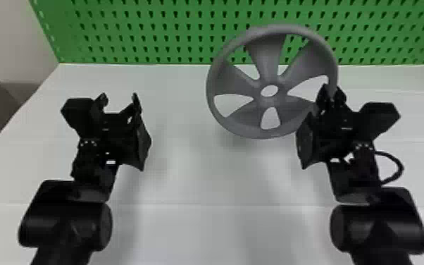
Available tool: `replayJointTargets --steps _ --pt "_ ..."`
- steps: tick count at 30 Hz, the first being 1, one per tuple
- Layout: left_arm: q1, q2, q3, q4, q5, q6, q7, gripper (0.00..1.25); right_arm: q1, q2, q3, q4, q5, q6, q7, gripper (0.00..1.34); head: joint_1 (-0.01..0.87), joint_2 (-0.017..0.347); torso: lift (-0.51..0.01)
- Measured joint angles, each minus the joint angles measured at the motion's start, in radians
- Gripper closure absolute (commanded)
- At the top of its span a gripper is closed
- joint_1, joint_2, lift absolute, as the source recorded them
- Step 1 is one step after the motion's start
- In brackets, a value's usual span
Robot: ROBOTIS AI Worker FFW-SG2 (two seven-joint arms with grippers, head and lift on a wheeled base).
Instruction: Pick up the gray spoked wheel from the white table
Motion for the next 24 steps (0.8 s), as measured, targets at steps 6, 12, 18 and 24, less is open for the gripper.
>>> replayJointTargets --steps 6,12,18,24 --pt "0.002 0.000 0.002 0.000 0.000 -0.002 0.000 0.48 0.015 0.001 -0.005 0.004 0.014 -0.004 0.000 1.19 0.782 0.057 -0.097" --pt "0.002 -0.003 0.004 0.000 -0.011 -0.002 0.000 0.48 0.025 0.005 -0.016 0.005 0.026 0.001 0.000 1.19 0.782 0.057 -0.097" --pt "0.003 -0.008 0.007 0.000 -0.016 -0.002 0.000 0.48 0.028 0.012 -0.024 0.005 0.033 0.006 0.000 1.19 0.782 0.057 -0.097" --pt "0.005 -0.013 0.008 0.000 -0.017 -0.002 0.000 0.48 0.028 0.013 -0.024 0.005 0.031 0.014 0.000 1.19 0.782 0.057 -0.097"
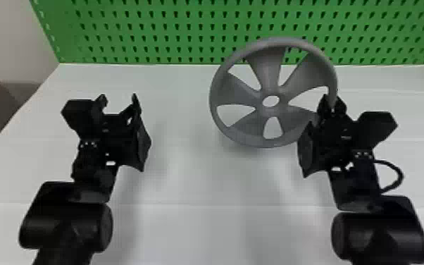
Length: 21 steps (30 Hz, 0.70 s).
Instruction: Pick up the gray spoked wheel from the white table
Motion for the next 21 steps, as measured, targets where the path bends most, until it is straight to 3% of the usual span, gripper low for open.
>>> replayJointTargets --steps 21 --pt "0.001 -0.002 0.002 0.000 -0.007 -0.009 0.000 0.48 -0.002 -0.008 0.013 -0.003 -0.007 0.016 0.000 1.19 0.782 0.057 -0.097"
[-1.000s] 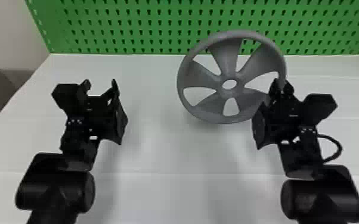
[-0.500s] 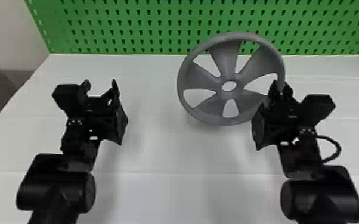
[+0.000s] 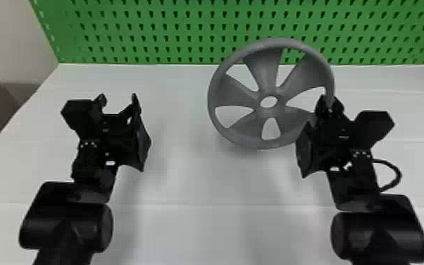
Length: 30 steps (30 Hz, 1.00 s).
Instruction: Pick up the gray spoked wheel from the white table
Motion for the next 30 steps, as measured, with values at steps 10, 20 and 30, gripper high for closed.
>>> replayJointTargets --steps 10,20,30 --pt "-0.001 0.000 0.000 0.000 0.000 0.000 0.000 0.48 -0.005 -0.001 0.004 0.000 0.003 0.006 0.000 1.19 0.782 0.057 -0.097" --pt "-0.001 0.000 0.000 0.000 -0.002 0.000 0.000 0.48 -0.005 -0.003 0.008 -0.002 0.002 0.012 0.000 1.19 0.782 0.057 -0.097" --pt "-0.001 0.000 0.002 0.000 -0.003 0.000 0.000 0.48 -0.005 -0.001 0.000 -0.006 0.007 0.014 0.000 1.19 0.782 0.057 -0.097"
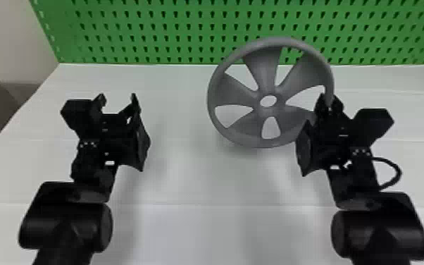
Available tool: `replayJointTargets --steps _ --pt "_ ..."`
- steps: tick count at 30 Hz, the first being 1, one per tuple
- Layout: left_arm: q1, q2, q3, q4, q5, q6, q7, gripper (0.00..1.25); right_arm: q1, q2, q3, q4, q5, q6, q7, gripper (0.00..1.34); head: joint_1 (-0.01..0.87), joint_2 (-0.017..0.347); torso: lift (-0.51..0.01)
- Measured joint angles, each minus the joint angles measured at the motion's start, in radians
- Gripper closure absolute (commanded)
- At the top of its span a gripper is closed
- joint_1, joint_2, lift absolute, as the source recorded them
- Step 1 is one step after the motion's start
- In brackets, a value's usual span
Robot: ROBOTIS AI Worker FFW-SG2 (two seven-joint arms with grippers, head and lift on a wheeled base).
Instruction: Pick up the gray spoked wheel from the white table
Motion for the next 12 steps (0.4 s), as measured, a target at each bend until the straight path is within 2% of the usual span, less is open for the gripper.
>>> replayJointTargets --steps 5,12 --pt "0.000 0.000 0.000 0.000 0.000 0.000 0.000 0.48 0.004 0.017 -0.023 -0.005 0.018 0.000 -0.001 1.19 0.782 0.057 -0.097" --pt "0.000 0.000 0.001 0.000 0.000 0.000 0.000 0.48 0.008 0.021 -0.036 -0.007 0.033 0.000 -0.002 1.19 0.782 0.057 -0.097"
